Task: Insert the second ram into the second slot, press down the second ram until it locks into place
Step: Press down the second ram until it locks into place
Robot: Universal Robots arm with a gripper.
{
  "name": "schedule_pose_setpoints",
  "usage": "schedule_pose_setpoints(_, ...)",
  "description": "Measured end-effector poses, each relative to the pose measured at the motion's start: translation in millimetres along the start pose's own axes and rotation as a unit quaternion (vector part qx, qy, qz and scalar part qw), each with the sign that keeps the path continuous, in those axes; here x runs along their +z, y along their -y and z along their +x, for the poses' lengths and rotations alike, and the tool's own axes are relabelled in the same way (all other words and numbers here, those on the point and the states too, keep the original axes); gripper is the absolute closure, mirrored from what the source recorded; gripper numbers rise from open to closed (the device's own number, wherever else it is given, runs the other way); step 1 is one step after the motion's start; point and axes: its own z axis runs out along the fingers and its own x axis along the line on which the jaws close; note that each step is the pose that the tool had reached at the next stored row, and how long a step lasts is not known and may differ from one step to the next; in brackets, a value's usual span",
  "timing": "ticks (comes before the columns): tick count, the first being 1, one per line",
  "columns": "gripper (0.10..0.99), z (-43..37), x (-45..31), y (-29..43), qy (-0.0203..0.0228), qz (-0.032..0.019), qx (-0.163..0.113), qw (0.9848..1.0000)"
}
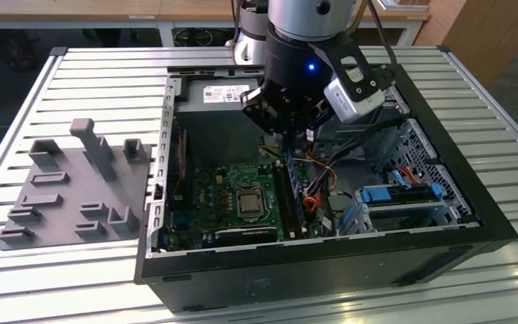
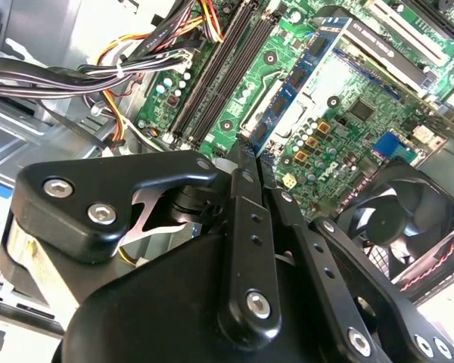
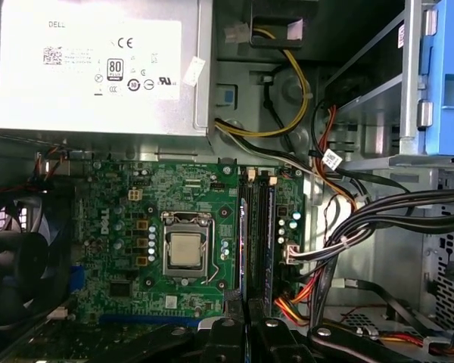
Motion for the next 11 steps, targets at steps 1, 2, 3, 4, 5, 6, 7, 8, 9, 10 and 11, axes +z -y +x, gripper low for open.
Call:
schedule_pose_setpoints(1, 0.949, 0.0, 0.6, 0.0, 0.0, 0.0, 0.0, 1.0)
schedule_pose_setpoints(2, 0.949, 0.0, 1.3, 0.0, 0.0, 0.0, 0.0, 1.0)
schedule_pose_setpoints(3, 0.949, 0.0, 2.2, 0.0, 0.0, 0.0001, 0.0, 1.0)
schedule_pose_setpoints(4, 0.949, 0.0, 3.1, 0.0, 0.0, 0.0, 0.0, 1.0)
schedule_pose_setpoints(5, 0.949, 0.1, 3.7, -0.1, 0.0, 0.0, 0.0, 1.0)
schedule_pose_setpoints(6, 0.949, 0.0, 4.1, -0.1, 0.0, 0.0001, 0.0, 1.0)
schedule_pose_setpoints(7, 0.949, 0.1, 4.7, -0.1, 0.0, 0.0001, 0.0, 1.0)
schedule_pose_setpoints(8, 0.949, 0.1, 5.5, -0.1, 0.0, 0.0, 0.0, 1.0)
schedule_pose_setpoints(9, 0.949, 0.1, 6.6, -0.1, 0.0001, 0.0001, 0.0, 1.0)
schedule_pose_setpoints(10, 0.949, 0.1, 7.6, -0.1, 0.0001, 0.0, 0.0, 1.0)
schedule_pose_setpoints(11, 0.949, 0.1, 8.6, -0.1, 0.0002, 0.0, 0.0, 1.0)
